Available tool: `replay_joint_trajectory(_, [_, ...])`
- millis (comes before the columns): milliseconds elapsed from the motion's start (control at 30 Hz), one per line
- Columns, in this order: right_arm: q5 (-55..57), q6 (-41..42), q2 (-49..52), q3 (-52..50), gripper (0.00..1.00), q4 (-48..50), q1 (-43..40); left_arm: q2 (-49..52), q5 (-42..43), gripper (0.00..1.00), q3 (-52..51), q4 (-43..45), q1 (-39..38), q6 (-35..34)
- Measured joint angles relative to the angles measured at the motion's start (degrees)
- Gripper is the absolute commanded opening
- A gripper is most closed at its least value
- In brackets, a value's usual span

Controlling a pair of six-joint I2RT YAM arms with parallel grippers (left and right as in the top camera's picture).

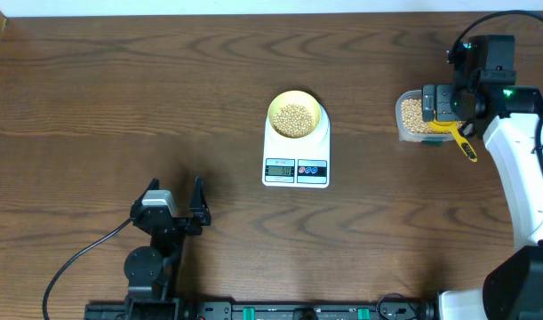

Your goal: Scoop item into bowl and weigh 50g on scale

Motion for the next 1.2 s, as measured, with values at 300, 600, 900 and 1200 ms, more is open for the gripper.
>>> replay_joint_trajectory(300, [0.0, 0.0, 0.0, 0.0, 0.99, 0.0, 0.0, 3.5, 0.0, 0.87, 0.0, 0.0, 0.0, 0.0])
replay_joint_trajectory(600, [0.0, 0.0, 0.0, 0.0, 0.99, 0.0, 0.0, 8.6, 0.0, 0.87, 0.0, -0.1, 0.0, 0.0])
replay_joint_trajectory(900, [0.0, 0.0, 0.0, 0.0, 0.99, 0.0, 0.0, 13.4, 0.0, 0.87, 0.0, -0.1, 0.0, 0.0])
replay_joint_trajectory(1200, [0.0, 0.0, 0.0, 0.0, 0.99, 0.0, 0.0, 17.6, 0.0, 0.87, 0.0, -0.1, 0.0, 0.0])
